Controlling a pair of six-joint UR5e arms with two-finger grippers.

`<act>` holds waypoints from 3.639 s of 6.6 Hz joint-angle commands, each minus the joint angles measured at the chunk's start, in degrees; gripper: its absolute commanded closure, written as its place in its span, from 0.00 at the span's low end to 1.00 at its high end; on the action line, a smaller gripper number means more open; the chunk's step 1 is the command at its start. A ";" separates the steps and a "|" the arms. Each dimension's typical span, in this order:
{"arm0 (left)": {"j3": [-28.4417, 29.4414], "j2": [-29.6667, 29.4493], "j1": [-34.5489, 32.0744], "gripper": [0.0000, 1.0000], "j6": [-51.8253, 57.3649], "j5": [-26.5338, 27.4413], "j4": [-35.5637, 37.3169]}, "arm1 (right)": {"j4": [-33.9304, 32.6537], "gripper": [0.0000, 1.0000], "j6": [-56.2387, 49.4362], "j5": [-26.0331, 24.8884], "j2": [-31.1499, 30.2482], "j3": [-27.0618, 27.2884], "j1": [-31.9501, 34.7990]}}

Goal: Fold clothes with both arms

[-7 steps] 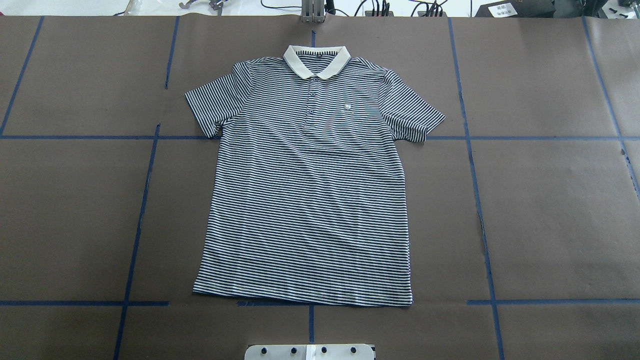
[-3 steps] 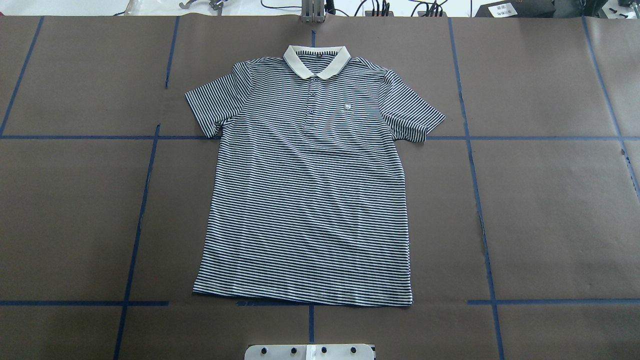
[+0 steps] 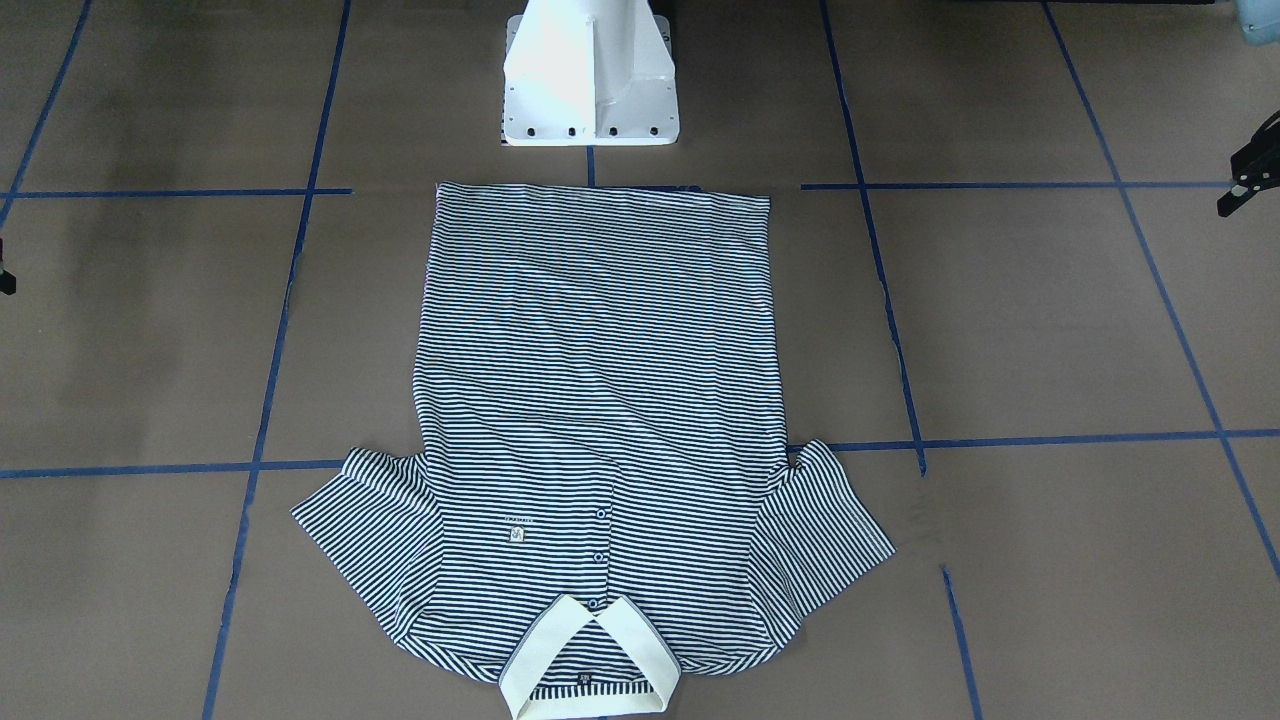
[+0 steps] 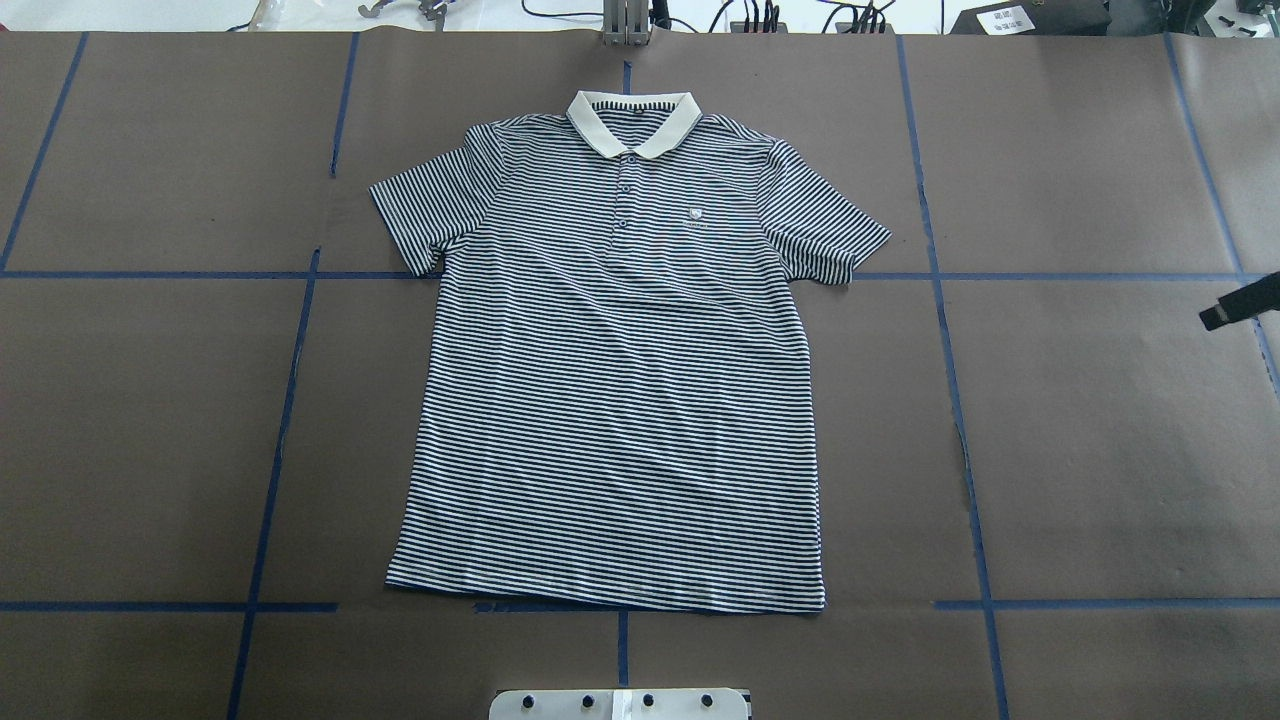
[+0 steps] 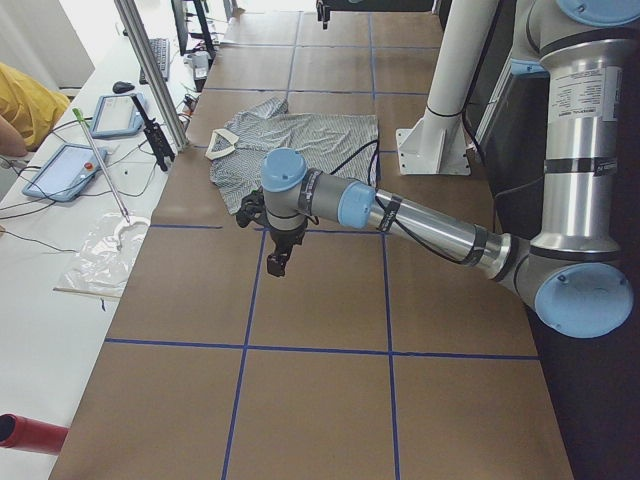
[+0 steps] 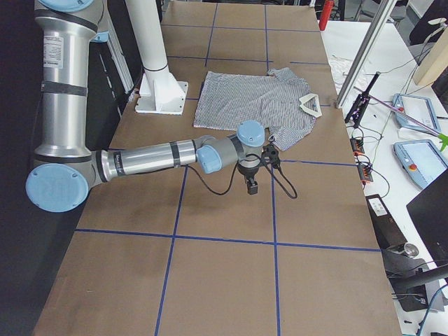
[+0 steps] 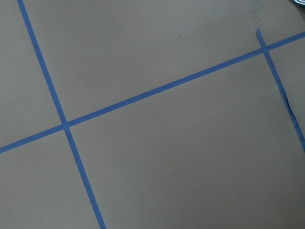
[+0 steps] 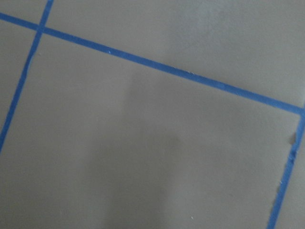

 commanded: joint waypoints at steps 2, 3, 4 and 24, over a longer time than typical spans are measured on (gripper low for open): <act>-2.89 1.85 0.00 0.00 0.10 -0.02 -0.28 | 1.98 0.01 24.23 -4.28 20.81 -13.02 -9.83; -3.07 1.85 0.00 0.00 0.10 -0.11 -0.37 | 10.09 0.04 37.00 -8.40 24.16 -18.45 -13.43; -3.59 1.85 0.00 0.00 0.01 -0.11 -0.37 | 20.35 0.10 52.61 -13.92 26.72 -24.34 -17.47; -0.38 -1.90 1.30 0.00 -1.82 -1.34 -1.59 | 17.12 0.00 68.25 -39.38 59.26 -51.21 -27.19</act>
